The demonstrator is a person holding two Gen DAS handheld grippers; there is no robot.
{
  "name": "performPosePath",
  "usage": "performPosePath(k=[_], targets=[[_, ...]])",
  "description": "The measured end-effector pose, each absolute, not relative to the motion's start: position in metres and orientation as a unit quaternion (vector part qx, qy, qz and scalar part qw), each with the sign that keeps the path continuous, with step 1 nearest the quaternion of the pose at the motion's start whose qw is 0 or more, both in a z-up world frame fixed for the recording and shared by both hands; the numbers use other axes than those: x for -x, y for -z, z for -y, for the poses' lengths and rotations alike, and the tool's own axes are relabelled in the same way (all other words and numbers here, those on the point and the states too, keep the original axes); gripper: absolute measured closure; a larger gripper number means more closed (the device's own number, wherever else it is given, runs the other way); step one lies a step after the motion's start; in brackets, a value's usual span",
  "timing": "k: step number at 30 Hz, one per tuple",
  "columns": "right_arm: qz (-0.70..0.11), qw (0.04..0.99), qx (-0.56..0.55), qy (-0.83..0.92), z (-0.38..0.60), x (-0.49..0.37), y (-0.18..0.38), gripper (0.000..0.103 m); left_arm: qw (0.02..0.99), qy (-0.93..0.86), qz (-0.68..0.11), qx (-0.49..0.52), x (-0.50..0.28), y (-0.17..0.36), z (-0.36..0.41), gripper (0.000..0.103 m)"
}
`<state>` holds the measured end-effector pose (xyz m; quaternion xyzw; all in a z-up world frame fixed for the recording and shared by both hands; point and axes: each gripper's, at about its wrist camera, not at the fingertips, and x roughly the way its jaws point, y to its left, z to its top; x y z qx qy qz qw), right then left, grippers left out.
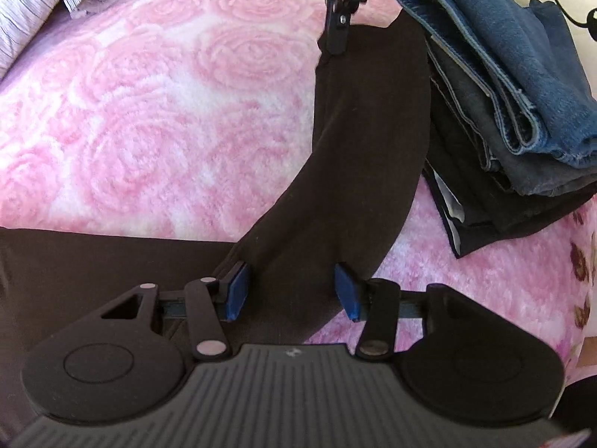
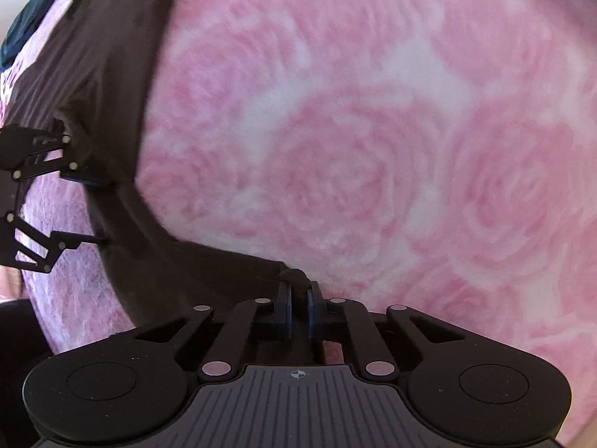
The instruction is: Fold clothes
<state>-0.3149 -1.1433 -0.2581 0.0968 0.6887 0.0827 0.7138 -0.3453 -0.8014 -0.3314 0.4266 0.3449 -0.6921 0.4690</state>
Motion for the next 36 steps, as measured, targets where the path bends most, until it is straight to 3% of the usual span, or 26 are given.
performPosePath(k=[6, 9, 12, 21, 36], targets=[[-0.572, 0.817, -0.001, -0.067, 1.058, 0.352, 0.134, 0.096, 0.489, 0.691, -0.290, -0.446, 0.339, 0.297, 0.760, 0.056], [-0.531, 0.839, 0.060, -0.107, 0.990, 0.386, 0.097, 0.096, 0.496, 0.684, -0.271, -0.462, 0.333, 0.285, 0.734, 0.055], [-0.527, 0.834, 0.090, -0.133, 0.927, 0.421, 0.096, 0.096, 0.496, 0.675, -0.269, -0.475, 0.328, 0.281, 0.712, 0.054], [-0.568, 0.803, 0.108, -0.146, 0.817, 0.479, 0.146, 0.096, 0.481, 0.676, -0.258, -0.495, 0.343, 0.287, 0.675, 0.054], [-0.641, 0.766, -0.013, -0.048, 0.789, 0.549, 0.251, 0.096, 0.455, 0.685, -0.259, -0.507, 0.364, 0.290, 0.662, 0.054]])
